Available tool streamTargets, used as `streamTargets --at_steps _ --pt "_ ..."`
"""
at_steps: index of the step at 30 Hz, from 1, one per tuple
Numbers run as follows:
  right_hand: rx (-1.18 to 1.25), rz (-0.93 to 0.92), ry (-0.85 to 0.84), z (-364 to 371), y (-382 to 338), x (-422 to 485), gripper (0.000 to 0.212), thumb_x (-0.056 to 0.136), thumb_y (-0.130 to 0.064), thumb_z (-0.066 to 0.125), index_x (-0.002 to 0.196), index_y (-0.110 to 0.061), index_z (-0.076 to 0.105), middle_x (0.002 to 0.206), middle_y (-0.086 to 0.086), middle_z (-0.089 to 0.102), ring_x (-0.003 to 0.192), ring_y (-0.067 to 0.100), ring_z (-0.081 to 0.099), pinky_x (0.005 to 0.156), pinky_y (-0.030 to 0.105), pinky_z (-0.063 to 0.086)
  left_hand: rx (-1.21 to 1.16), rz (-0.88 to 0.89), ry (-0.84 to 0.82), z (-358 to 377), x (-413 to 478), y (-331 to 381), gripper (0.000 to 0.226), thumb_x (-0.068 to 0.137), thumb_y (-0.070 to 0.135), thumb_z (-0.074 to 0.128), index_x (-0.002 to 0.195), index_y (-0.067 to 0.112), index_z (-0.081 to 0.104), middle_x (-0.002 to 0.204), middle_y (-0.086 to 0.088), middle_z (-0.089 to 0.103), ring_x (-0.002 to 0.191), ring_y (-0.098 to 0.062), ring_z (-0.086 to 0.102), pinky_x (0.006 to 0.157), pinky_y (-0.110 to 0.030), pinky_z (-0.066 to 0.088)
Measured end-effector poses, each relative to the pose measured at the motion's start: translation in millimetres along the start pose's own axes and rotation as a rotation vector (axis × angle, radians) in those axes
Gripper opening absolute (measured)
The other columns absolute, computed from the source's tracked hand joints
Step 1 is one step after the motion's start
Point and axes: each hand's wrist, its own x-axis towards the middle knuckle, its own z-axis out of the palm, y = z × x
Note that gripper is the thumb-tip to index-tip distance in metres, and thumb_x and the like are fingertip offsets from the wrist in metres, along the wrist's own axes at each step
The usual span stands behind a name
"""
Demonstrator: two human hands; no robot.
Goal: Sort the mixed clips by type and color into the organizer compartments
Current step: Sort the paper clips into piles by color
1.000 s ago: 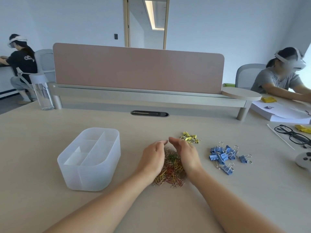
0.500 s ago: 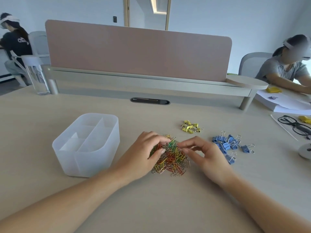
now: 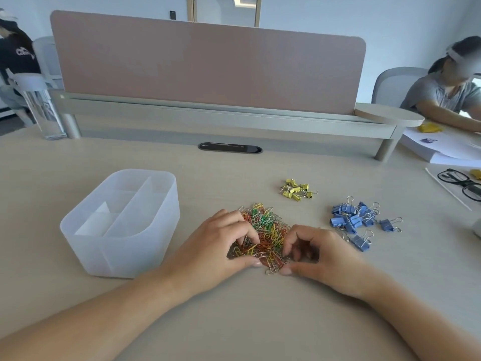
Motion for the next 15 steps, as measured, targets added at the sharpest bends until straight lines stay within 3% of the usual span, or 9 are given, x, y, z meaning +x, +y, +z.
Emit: streamTargets --at_steps 2,6,9,12,15 --pt "0.028 0.020 0.010 2.6 2.5 2.1 0.022 0.073 -0.031 0.084 0.084 -0.028 0.066 0.069 -0.006 0.059 0.059 0.002 0.045 0.056 0.016 0.037 0.003 0.030 -0.004 0.3 2.9 2.0 0.023 0.082 0.045 0.072 0.099 0.033 0.063 0.082 0.015 0.046 0.085 -0.004 0.045 0.073 -0.016 0.037" --pt "0.136 0.007 0.077 1.1 3.4 2.6 0.007 0.083 -0.025 0.075 0.083 -0.027 0.069 0.072 -0.001 0.064 0.063 0.010 0.048 0.059 0.018 0.037 0.051 0.148 -0.008 0.4 4.9 6.3 0.020 0.089 0.030 0.068 0.108 0.035 0.066 0.086 0.015 0.050 0.083 -0.006 0.044 0.078 -0.022 0.038" --pt "0.126 -0.001 0.129 -6.0 9.2 0.5 0.010 0.087 -0.018 0.071 0.084 -0.028 0.071 0.071 -0.002 0.063 0.066 0.019 0.048 0.060 0.017 0.035 0.125 0.254 -0.033 -0.9 0.0 7.9 0.041 0.085 0.014 0.055 0.112 0.041 0.070 0.091 0.012 0.052 0.083 -0.012 0.044 0.082 -0.023 0.033" --pt "0.073 0.002 0.116 -13.0 15.2 -2.3 0.016 0.085 -0.015 0.073 0.084 -0.032 0.072 0.066 -0.009 0.056 0.062 0.010 0.043 0.060 0.014 0.033 0.185 0.276 -0.083 -0.5 -2.0 8.9 0.048 0.082 0.014 0.048 0.111 0.046 0.070 0.092 0.012 0.051 0.083 -0.013 0.042 0.083 -0.022 0.026" --pt "0.024 0.012 0.081 -15.5 15.8 -3.4 0.017 0.082 -0.018 0.076 0.085 -0.034 0.074 0.069 -0.010 0.059 0.063 0.008 0.045 0.061 0.013 0.034 0.154 0.223 -0.039 1.2 -1.4 4.1 0.044 0.084 0.016 0.048 0.108 0.044 0.072 0.092 0.013 0.051 0.084 -0.009 0.039 0.079 -0.027 0.035"
